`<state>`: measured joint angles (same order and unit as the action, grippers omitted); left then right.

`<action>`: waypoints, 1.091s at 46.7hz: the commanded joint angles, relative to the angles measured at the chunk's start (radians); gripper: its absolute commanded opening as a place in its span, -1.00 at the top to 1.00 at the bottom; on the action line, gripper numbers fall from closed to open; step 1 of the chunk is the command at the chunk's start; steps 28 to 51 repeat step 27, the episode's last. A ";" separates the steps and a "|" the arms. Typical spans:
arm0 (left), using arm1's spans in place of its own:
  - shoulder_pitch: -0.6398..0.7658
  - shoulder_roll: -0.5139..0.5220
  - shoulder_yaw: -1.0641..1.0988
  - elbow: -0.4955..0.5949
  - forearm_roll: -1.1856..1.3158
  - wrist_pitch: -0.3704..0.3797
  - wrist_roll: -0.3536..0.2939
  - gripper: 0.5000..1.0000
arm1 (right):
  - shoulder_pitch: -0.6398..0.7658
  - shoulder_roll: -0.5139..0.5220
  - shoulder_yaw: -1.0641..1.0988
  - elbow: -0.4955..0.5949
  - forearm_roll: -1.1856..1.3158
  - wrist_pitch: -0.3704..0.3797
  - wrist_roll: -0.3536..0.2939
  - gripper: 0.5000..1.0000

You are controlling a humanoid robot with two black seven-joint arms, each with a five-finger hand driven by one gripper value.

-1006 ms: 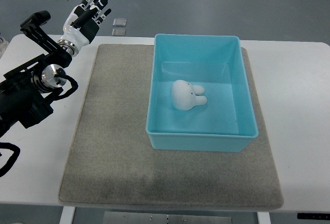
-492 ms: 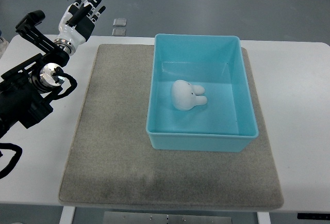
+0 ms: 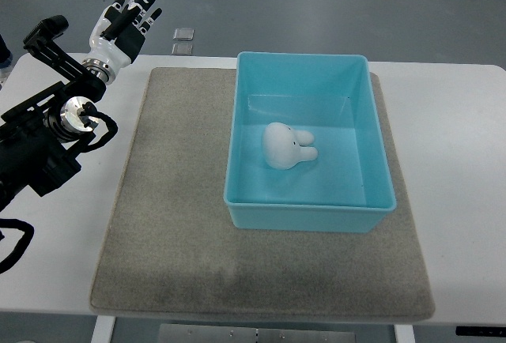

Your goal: Place white toy into blue box with left hand

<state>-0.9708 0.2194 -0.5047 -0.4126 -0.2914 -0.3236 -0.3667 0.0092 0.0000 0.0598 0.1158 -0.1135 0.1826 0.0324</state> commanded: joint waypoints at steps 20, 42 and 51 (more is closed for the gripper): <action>0.000 0.008 -0.002 0.002 0.000 0.012 0.000 -0.97 | 0.002 0.000 0.011 0.013 0.001 0.005 0.011 -0.74; 0.000 0.009 -0.002 0.003 0.000 0.012 0.000 -0.97 | 0.000 0.000 -0.003 0.019 -0.011 0.017 0.007 -0.74; 0.000 0.009 -0.002 0.003 0.000 0.012 0.000 -0.97 | 0.000 0.000 -0.003 0.019 -0.011 0.017 0.007 -0.74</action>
